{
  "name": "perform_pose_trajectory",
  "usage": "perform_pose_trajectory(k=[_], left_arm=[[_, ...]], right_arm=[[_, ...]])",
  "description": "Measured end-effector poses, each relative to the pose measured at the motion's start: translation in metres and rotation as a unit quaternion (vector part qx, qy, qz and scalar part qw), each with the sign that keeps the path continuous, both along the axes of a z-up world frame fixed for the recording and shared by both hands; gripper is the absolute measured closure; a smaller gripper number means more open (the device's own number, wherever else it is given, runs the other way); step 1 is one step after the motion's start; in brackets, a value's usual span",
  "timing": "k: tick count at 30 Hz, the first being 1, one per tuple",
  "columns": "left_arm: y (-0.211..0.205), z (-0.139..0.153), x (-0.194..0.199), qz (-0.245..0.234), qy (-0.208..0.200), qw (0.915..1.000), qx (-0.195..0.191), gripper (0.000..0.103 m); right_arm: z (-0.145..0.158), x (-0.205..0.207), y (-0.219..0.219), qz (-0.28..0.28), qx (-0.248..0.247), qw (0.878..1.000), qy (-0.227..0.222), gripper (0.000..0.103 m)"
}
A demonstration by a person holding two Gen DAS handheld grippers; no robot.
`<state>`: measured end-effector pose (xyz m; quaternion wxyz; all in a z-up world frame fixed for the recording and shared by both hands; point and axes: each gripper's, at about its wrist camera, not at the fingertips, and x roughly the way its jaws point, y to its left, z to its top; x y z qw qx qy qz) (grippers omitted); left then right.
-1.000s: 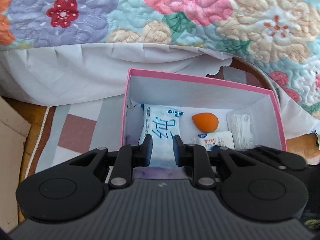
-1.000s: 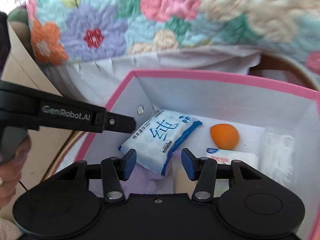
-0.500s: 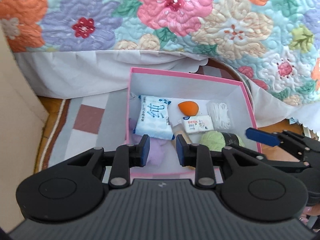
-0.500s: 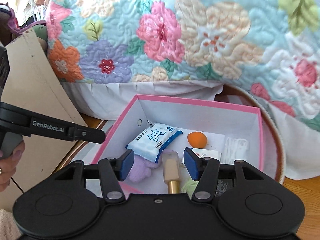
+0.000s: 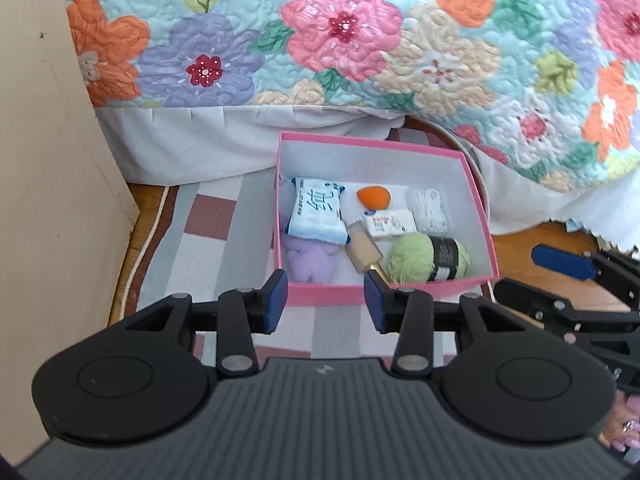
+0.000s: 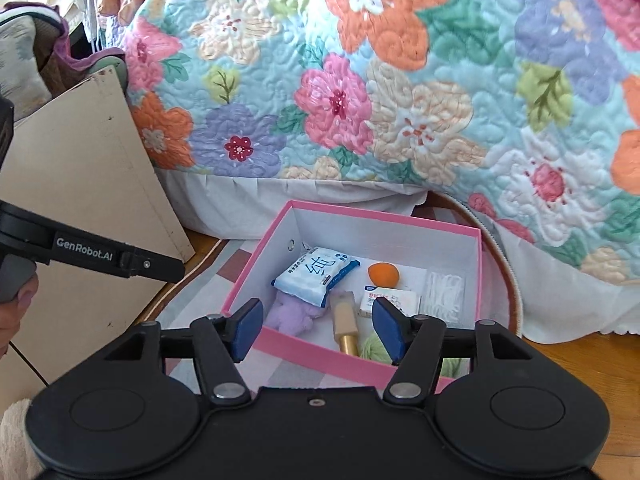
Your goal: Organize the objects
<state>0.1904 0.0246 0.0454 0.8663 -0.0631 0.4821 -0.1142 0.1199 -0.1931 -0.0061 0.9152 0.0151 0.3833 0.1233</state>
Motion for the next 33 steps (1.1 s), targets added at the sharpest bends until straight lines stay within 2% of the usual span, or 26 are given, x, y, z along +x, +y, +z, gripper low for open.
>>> perform_pose_trajectory(k=[13,19,30,32,33], left_arm=[[-0.005,0.000,-0.055,-0.019,-0.005,0.9998,-0.003,0.055],[0.001,-0.010,-0.061,-0.010,0.000,0.9999,-0.005,0.051],[0.006,-0.023,-0.064,-0.004,0.009,1.0000,0.000,0.049],[0.006,-0.025,-0.066,-0.001,0.011,0.9999,0.004,0.047],[0.006,-0.025,-0.067,0.000,0.011,0.9999,0.006,0.046]], right_arm=[[-0.001,-0.051,-0.009,-0.034,0.002,0.999,0.010,0.031],[-0.011,-0.066,-0.008,-0.037,-0.019,0.999,0.011,0.028],[-0.018,-0.073,-0.010,-0.038,-0.018,0.999,0.016,0.025],[-0.019,-0.073,-0.011,-0.045,-0.017,0.999,0.018,0.023],[-0.020,-0.073,-0.011,-0.050,-0.015,0.998,0.018,0.018]])
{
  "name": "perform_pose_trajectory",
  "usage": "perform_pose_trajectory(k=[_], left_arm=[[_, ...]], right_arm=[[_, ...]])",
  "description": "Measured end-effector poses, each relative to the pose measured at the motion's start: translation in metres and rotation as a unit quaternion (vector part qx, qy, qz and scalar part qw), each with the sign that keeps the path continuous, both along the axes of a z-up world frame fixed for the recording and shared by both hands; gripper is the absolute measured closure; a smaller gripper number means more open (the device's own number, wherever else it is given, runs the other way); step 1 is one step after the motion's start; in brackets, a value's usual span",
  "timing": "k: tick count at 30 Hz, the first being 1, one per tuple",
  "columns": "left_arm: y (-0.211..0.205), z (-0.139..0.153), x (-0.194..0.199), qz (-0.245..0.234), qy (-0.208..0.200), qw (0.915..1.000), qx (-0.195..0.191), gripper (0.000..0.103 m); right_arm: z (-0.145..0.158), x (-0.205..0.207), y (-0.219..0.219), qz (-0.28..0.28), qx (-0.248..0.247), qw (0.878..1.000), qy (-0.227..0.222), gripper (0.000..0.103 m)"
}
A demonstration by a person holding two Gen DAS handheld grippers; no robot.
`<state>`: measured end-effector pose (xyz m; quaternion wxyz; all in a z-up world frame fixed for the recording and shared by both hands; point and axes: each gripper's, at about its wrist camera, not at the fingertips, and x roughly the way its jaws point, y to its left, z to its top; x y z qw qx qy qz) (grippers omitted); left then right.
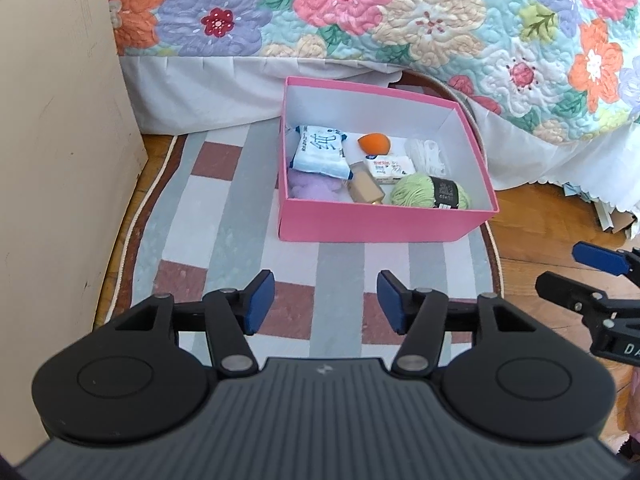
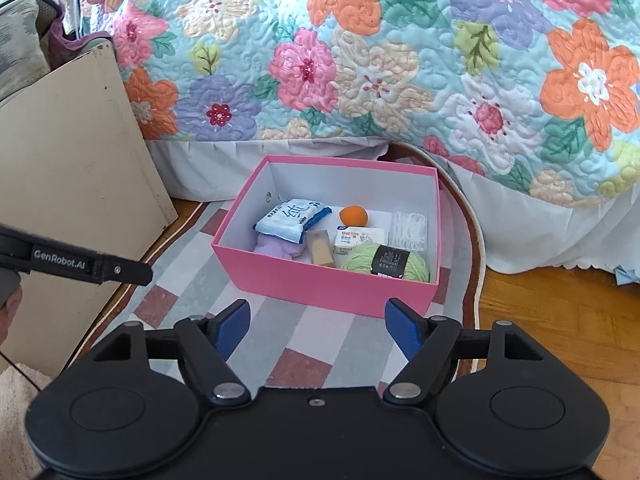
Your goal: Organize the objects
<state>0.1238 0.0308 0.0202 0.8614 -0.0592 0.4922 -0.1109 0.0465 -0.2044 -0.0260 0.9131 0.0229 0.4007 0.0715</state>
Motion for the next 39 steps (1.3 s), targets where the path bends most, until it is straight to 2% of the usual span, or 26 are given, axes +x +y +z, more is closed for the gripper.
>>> perform_pose_trajectory(k=[3,6,8,15,18,24,39], left_arm=[[0.000,-0.001,-0.003,0.000,0.001,1.0000,0.000,0.041],[0.001,0.001,-0.007,0.000,-0.006,1.0000,-0.008,0.037],[0.000,0.002,-0.009,-0.001,-0.011,0.9999,-0.007,0.031],[-0.006,0.005,-0.014,-0.003,-0.017,0.9998,0.010,0.017],[-0.008,0.005,-0.015,0.000,-0.013,0.9996,0.026,0.006],[-0.006,0.004,-0.018,0.008,0.011,0.9990,0.043,0.006],[-0.004,0.007,-0.023,0.028,0.034,0.9965,0.071,0.006]], right_arm=[[-0.003,-0.001,-0.001,-0.015,0.004,1.000,0.002,0.012],[-0.007,0.000,0.001,-0.030,-0.008,0.999,0.015,0.011],[-0.009,0.000,0.002,-0.036,-0.018,0.999,0.022,0.011],[-0.009,-0.002,0.001,-0.045,-0.020,0.998,0.031,0.011],[-0.009,-0.003,-0.001,-0.051,-0.017,0.998,0.037,0.011],[-0.009,-0.005,-0.004,-0.063,-0.013,0.997,0.050,0.011],[-0.011,-0.012,-0.004,-0.078,-0.020,0.994,0.078,0.011]])
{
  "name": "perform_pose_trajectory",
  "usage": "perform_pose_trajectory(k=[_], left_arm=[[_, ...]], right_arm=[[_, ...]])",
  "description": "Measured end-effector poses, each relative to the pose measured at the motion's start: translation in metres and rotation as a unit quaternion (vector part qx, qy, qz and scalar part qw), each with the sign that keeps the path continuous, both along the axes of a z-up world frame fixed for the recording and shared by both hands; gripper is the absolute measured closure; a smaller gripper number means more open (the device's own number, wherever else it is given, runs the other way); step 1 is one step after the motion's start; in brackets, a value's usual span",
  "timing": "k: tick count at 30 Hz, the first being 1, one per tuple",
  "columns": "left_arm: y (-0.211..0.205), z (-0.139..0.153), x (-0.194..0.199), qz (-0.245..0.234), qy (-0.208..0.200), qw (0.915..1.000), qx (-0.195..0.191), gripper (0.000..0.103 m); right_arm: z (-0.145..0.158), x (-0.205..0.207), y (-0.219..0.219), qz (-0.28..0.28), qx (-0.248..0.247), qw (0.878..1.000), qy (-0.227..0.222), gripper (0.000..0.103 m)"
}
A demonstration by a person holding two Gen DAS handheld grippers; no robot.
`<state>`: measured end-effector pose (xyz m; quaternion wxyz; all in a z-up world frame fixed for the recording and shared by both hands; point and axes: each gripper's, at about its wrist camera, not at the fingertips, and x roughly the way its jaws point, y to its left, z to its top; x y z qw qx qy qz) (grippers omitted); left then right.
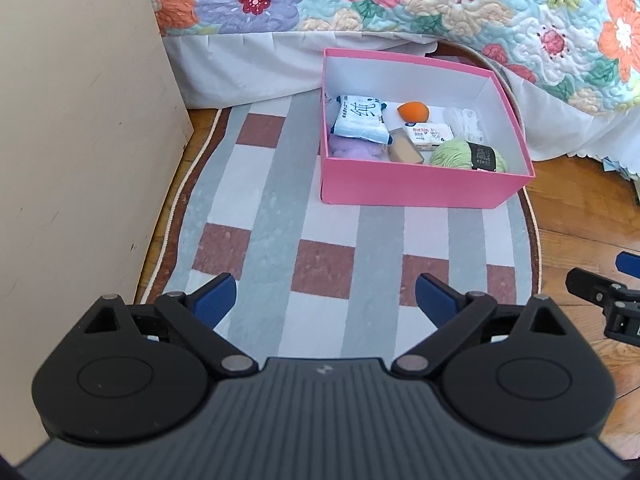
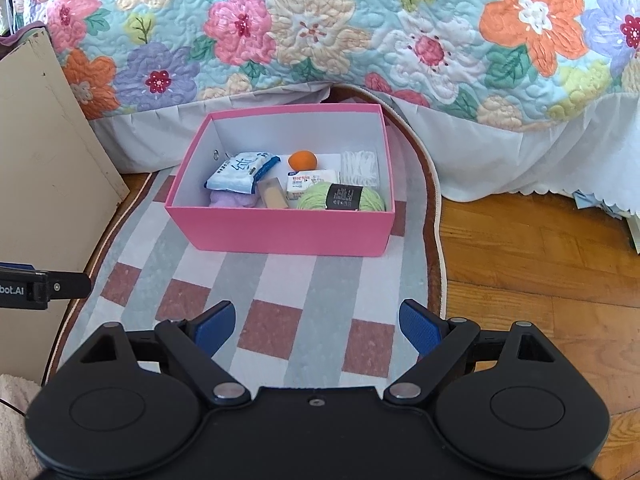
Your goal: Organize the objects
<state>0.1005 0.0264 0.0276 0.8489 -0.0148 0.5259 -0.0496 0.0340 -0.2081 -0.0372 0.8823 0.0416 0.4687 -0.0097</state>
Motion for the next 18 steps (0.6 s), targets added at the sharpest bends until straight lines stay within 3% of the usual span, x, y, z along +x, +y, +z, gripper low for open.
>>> perform_pose_trajectory(k=[18], left_arm=[[0.0004,-0.0078,-0.0028,-0.010,0.017,0.9996,0.018,0.006]], right_arm=[[0.0001,-0.0019,0.0076,0.007,-0.026,1.000,0.009,0.011]])
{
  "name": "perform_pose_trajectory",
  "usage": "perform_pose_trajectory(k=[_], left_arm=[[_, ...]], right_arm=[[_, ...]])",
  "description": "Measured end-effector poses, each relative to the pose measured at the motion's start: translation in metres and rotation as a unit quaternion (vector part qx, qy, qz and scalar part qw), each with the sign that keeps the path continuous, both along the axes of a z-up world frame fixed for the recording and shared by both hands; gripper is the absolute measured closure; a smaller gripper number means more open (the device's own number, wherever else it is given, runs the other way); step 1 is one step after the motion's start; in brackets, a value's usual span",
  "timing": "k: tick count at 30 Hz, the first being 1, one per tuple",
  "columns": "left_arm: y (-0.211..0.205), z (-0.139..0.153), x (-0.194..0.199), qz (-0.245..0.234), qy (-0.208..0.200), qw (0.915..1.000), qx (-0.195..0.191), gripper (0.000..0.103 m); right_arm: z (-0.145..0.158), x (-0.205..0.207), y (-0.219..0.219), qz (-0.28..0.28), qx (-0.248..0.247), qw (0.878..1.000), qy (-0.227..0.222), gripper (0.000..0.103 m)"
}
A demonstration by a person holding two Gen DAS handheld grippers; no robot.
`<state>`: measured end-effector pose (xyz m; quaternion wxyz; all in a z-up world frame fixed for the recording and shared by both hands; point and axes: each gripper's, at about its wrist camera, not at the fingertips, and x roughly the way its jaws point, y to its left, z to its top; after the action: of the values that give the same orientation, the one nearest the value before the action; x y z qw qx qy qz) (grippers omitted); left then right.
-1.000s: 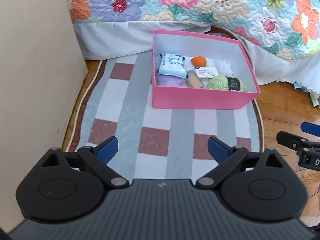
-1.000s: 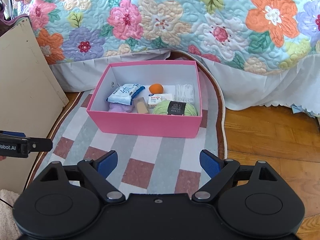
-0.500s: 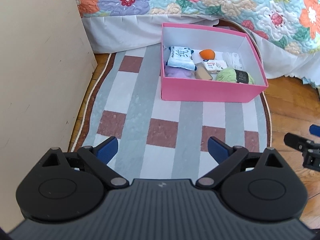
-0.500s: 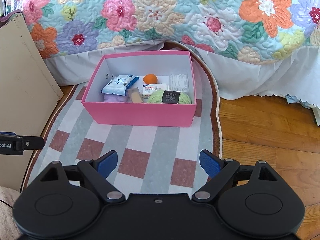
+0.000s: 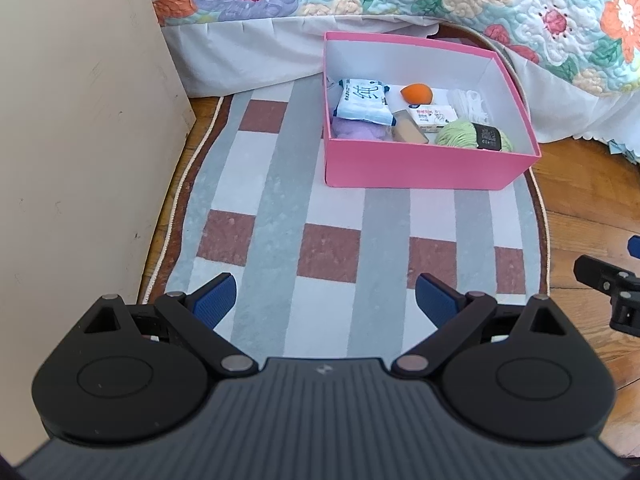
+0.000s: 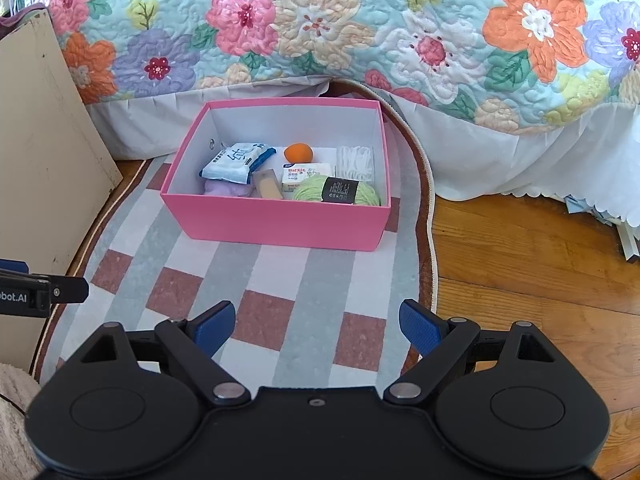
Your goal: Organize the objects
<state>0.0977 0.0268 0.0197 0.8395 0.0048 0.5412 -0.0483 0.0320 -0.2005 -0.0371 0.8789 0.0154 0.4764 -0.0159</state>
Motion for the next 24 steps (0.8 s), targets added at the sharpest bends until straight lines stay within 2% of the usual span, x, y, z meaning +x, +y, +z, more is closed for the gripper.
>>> perform_pose_trajectory(k=[11,24], left_arm=[[0.0052,-0.0021,0.0019,0.006,0.014,0.9999,-0.004,0.006],[0.0046,-0.0022,0.0011,-0.003,0.011,0.9999,-0.002,0.005]], right_arm=[[0.0006,-0.0019,-0.0006,-0.003,-0.002,1.000,0.001,0.011],[-0.0004,-0.0021,-0.0035,-0.003,-0.006,1.000,0.003,0.011]])
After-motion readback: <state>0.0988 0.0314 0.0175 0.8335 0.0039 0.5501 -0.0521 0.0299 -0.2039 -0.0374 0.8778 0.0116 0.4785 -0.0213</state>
